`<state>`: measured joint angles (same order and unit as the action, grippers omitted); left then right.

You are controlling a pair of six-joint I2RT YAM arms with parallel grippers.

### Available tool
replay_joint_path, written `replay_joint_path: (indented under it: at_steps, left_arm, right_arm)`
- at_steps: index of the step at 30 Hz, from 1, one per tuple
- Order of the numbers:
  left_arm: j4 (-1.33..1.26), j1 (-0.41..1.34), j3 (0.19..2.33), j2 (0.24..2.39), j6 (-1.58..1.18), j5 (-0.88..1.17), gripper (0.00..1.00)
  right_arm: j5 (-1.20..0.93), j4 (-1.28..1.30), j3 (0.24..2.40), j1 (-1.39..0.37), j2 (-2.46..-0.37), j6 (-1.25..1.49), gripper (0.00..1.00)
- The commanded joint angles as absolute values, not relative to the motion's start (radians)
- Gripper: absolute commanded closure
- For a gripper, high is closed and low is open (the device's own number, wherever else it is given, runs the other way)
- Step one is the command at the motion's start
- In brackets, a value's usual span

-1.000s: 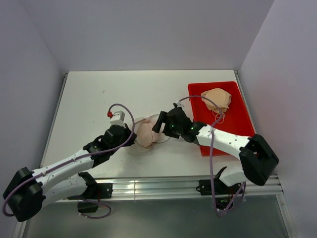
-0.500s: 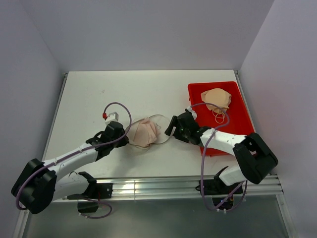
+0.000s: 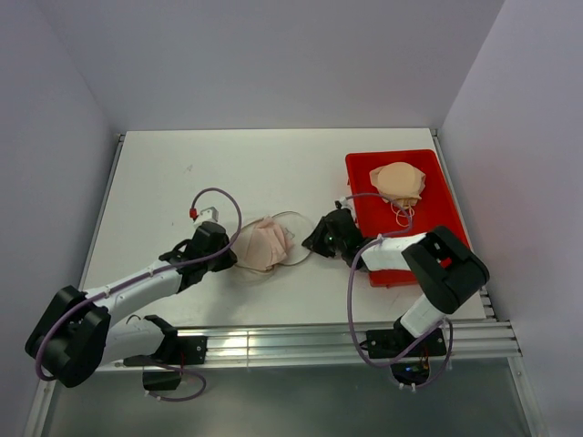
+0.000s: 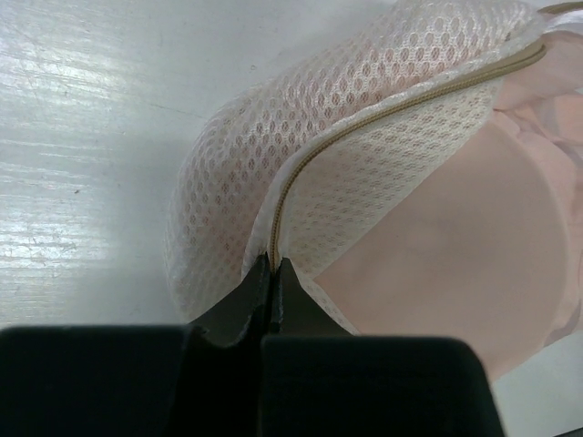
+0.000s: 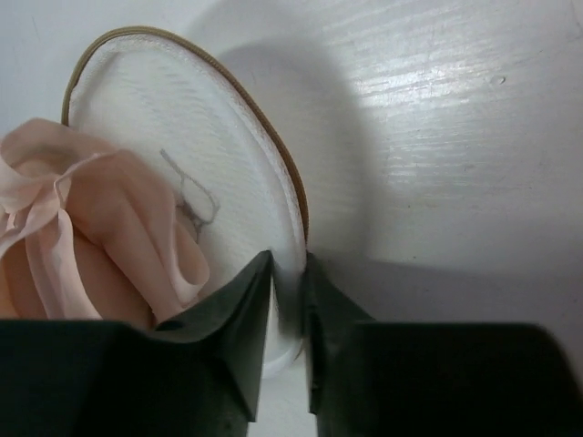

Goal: Place the bra in the laundry bag and zip it closed

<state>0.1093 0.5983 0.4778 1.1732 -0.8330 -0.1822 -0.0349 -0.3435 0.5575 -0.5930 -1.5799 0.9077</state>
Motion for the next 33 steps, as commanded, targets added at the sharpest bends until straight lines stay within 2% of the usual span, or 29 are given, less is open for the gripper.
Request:
replay_joint_path:
  at_steps: [1, 4, 7, 8, 14, 18, 25, 29, 33]
  left_arm:
    - [0.081, 0.592, 0.486, 1.169, -0.825, -0.150, 1.00]
    - [0.104, 0.592, 0.512, 1.146, -0.816, -0.137, 1.00]
    - [0.144, 0.594, 0.558, 1.111, -0.801, -0.107, 1.00]
    - [0.155, 0.594, 0.572, 1.089, -0.799, -0.085, 1.00]
    - [0.225, 0.610, 0.702, 1.020, -0.792, -0.009, 1.00]
    - [0.196, 0.647, 0.762, 1.040, -0.807, 0.050, 1.00]
    - [0.089, 0.684, 0.788, 1.126, -0.839, 0.066, 1.00]
    - [0.071, 0.686, 0.801, 1.149, -0.835, 0.061, 1.00]
    - [0.066, 0.684, 0.801, 1.172, -0.824, 0.045, 1.00]
  right_arm:
    - [-0.074, -0.482, 0.534, -0.588, -1.594, 0.940, 0.77]
    - [-0.039, -0.463, 0.526, -0.586, -1.534, 0.936, 0.90]
    - [0.030, -0.324, 0.560, -0.588, -1.410, 0.896, 0.97]
    - [0.090, -0.204, 0.583, -0.592, -1.344, 0.859, 1.00]
    - [0.443, 0.361, 0.920, -0.702, -1.203, 0.678, 1.00]
    - [0.791, 0.676, 1.220, -0.903, -1.281, 0.627, 1.00]
    - [1.124, 1.252, 1.573, -1.127, -1.595, 0.830, 1.00]
    - [1.135, 1.318, 1.650, -1.189, -1.721, 0.835, 1.00]
    - [1.089, 1.255, 1.693, -1.210, -1.766, 0.759, 1.00]
